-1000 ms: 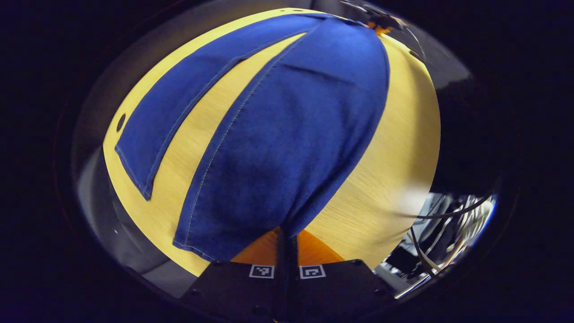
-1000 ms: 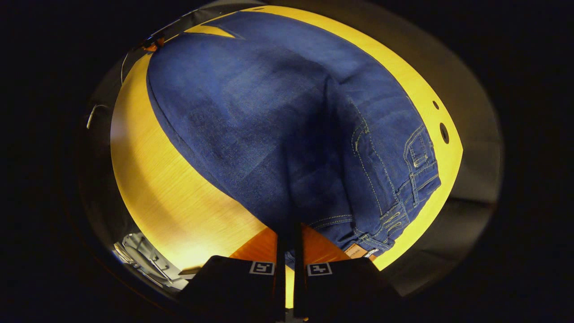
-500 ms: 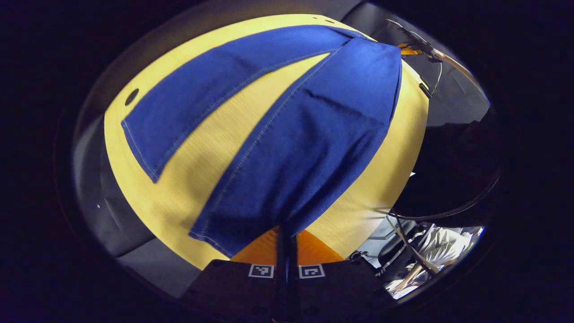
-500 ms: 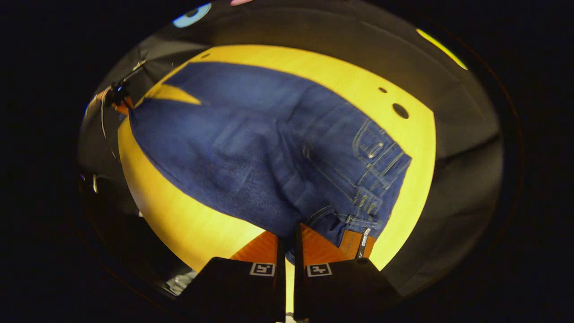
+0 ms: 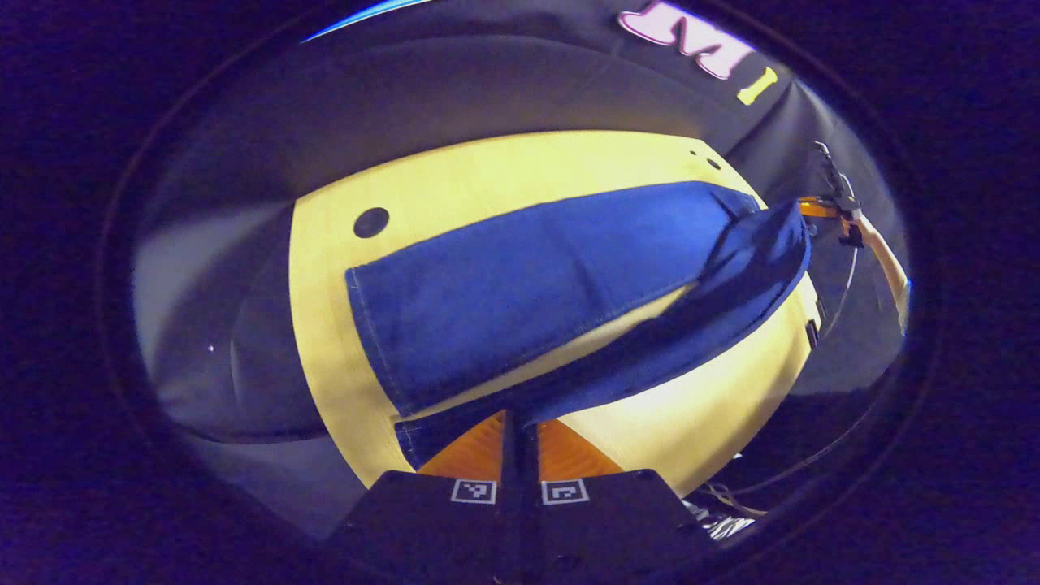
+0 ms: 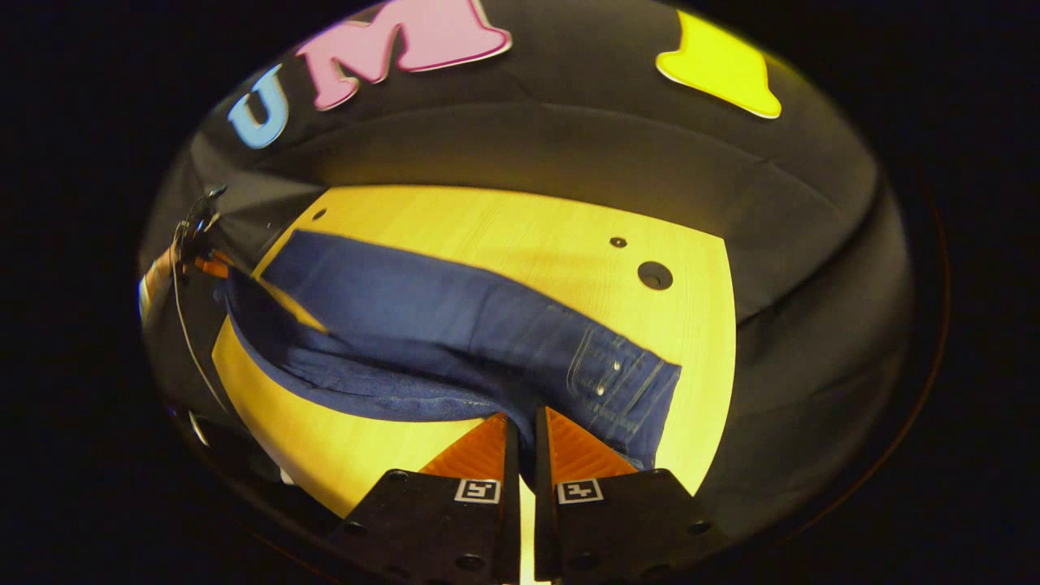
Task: Grasp the waist and the cuffs of the jeans and fold them to make the two legs overlap; first hold the waist and fold one-third of the jeans toward the cuffs, then hold the cuffs and fold the remaining one-third in the same direction to finish folding.
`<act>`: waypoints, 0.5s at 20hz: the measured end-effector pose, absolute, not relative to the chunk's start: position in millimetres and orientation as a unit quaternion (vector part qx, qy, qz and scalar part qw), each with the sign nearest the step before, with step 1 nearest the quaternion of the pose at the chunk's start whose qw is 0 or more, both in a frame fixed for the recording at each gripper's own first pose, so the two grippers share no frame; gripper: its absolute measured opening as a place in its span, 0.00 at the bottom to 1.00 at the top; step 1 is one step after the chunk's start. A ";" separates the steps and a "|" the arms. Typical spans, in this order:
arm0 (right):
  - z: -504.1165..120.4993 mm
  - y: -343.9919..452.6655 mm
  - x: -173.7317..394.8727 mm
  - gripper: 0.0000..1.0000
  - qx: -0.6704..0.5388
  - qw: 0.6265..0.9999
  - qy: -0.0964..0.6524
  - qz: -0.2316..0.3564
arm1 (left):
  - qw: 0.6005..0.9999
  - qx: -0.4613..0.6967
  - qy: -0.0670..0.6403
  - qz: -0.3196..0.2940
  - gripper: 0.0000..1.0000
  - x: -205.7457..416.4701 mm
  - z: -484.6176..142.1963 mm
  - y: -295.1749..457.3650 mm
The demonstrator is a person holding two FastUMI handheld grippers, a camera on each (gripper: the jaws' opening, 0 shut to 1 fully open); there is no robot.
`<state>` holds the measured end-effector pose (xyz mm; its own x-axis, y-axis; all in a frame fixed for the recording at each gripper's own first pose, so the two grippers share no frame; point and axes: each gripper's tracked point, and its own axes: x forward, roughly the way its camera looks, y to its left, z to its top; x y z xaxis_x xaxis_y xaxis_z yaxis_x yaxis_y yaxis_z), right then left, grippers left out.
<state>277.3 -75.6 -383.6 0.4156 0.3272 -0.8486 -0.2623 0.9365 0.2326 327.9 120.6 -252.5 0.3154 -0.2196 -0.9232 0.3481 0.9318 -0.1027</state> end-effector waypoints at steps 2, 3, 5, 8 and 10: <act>-401.2 -72.9 315.9 0.11 0.054 0.853 0.500 0.140 | 0.841 0.037 0.526 -0.124 0.06 380.9 -250.8 128.6; -416.7 -69.0 330.3 0.11 0.060 0.855 0.500 0.127 | 0.855 0.019 0.508 -0.102 0.06 401.0 -250.7 128.9; -457.2 -64.7 344.9 0.11 0.043 0.852 0.510 0.106 | 0.858 0.013 0.509 -0.066 0.06 429.1 -269.1 130.1; -491.9 -58.1 353.6 0.11 0.019 0.851 0.518 0.088 | 0.851 0.029 0.524 -0.031 0.16 437.5 -286.5 134.6; -504.0 -59.8 357.3 0.11 0.014 0.852 0.517 0.086 | 0.855 0.044 0.517 -0.001 0.43 445.8 -291.0 148.6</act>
